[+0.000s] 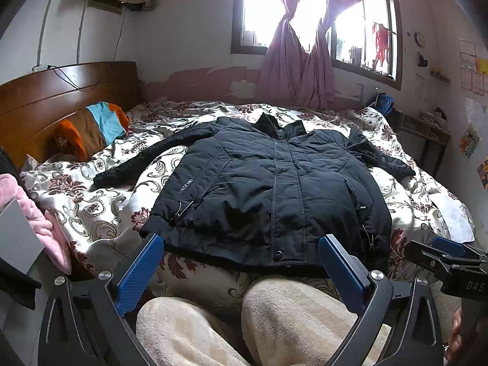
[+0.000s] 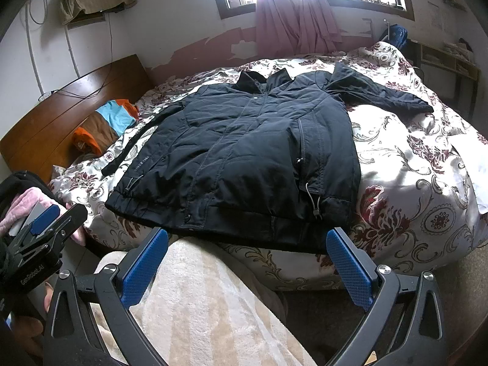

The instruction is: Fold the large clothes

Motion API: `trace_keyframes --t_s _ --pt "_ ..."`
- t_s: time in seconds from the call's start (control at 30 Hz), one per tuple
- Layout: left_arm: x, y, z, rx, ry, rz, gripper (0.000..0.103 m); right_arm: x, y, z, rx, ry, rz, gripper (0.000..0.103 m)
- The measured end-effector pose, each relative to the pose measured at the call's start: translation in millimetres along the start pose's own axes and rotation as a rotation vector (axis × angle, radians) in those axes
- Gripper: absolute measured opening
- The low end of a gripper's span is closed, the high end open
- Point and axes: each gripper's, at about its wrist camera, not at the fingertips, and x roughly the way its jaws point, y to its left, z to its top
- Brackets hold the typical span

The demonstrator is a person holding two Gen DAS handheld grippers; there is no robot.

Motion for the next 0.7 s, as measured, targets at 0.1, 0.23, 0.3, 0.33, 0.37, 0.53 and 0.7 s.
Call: trace_keyframes --t_s 0.1,0.23,0.3,0.33,0.37,0.53,0.7 --pt "0.1 0.0 0.0 0.000 0.000 0.000 0.102 0.1 0.0 0.0 0.000 0.001 0.000 0.102" --pt "0.0 0.0 0.0 -0.001 0.002 0.001 0.102 0.2 0.0 0.2 0.003 0.005 0.000 0.102" --pt "1.2 -1.7 -1.0 0.000 0.005 0.004 0.102 0.8 0.2 -0.7 0.009 0.014 -0.001 0.102" --pt "1.6 -2.4 -1.2 0.000 0.010 0.010 0.102 5.1 -1.4 -1.4 0.013 0.020 -0.003 0.102" --pt "3.1 -3.5 -2.4 0.002 0.017 0.020 0.102 5.3 -1.6 -2.1 0.016 0.022 -0.004 0.102" --pt "15.0 -4.5 -7.8 -0.009 0.064 0.068 0.102 15.1 -13.4 -3.9 0.064 0.066 -0.008 0.102" --pt "25.8 -5.8 -3.5 0.016 0.102 0.103 0.102 20.9 -27.2 -5.1 0.127 0.075 -0.029 0.102"
